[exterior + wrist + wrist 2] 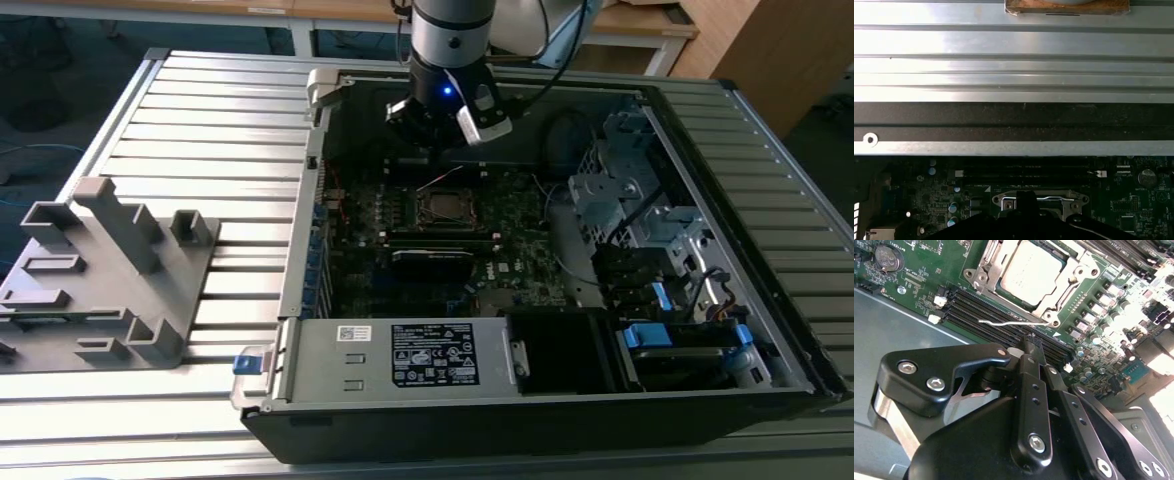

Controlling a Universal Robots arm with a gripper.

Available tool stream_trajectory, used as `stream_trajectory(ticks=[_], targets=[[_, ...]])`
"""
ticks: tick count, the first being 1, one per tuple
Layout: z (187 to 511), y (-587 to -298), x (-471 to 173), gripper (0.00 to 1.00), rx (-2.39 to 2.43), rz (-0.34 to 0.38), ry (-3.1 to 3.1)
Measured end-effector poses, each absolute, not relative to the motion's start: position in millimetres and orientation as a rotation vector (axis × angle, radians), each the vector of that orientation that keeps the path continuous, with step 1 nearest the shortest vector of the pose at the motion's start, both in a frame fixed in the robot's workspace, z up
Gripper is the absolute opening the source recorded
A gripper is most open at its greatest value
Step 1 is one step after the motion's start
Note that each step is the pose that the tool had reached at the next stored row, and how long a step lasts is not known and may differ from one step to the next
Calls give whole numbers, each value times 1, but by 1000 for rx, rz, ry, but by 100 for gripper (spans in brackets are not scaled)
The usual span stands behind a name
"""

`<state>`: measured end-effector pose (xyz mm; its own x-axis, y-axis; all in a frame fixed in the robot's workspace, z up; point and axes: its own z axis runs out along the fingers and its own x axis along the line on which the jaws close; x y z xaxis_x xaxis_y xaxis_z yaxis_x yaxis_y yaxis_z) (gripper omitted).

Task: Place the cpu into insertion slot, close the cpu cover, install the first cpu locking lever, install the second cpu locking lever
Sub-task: 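Install the first cpu locking lever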

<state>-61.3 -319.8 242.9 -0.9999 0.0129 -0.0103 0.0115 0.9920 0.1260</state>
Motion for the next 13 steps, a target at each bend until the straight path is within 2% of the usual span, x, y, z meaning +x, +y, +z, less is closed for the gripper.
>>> stream_trajectory(ticks=[13], targets=[[235,-320,-60,11,18,197,3115]])
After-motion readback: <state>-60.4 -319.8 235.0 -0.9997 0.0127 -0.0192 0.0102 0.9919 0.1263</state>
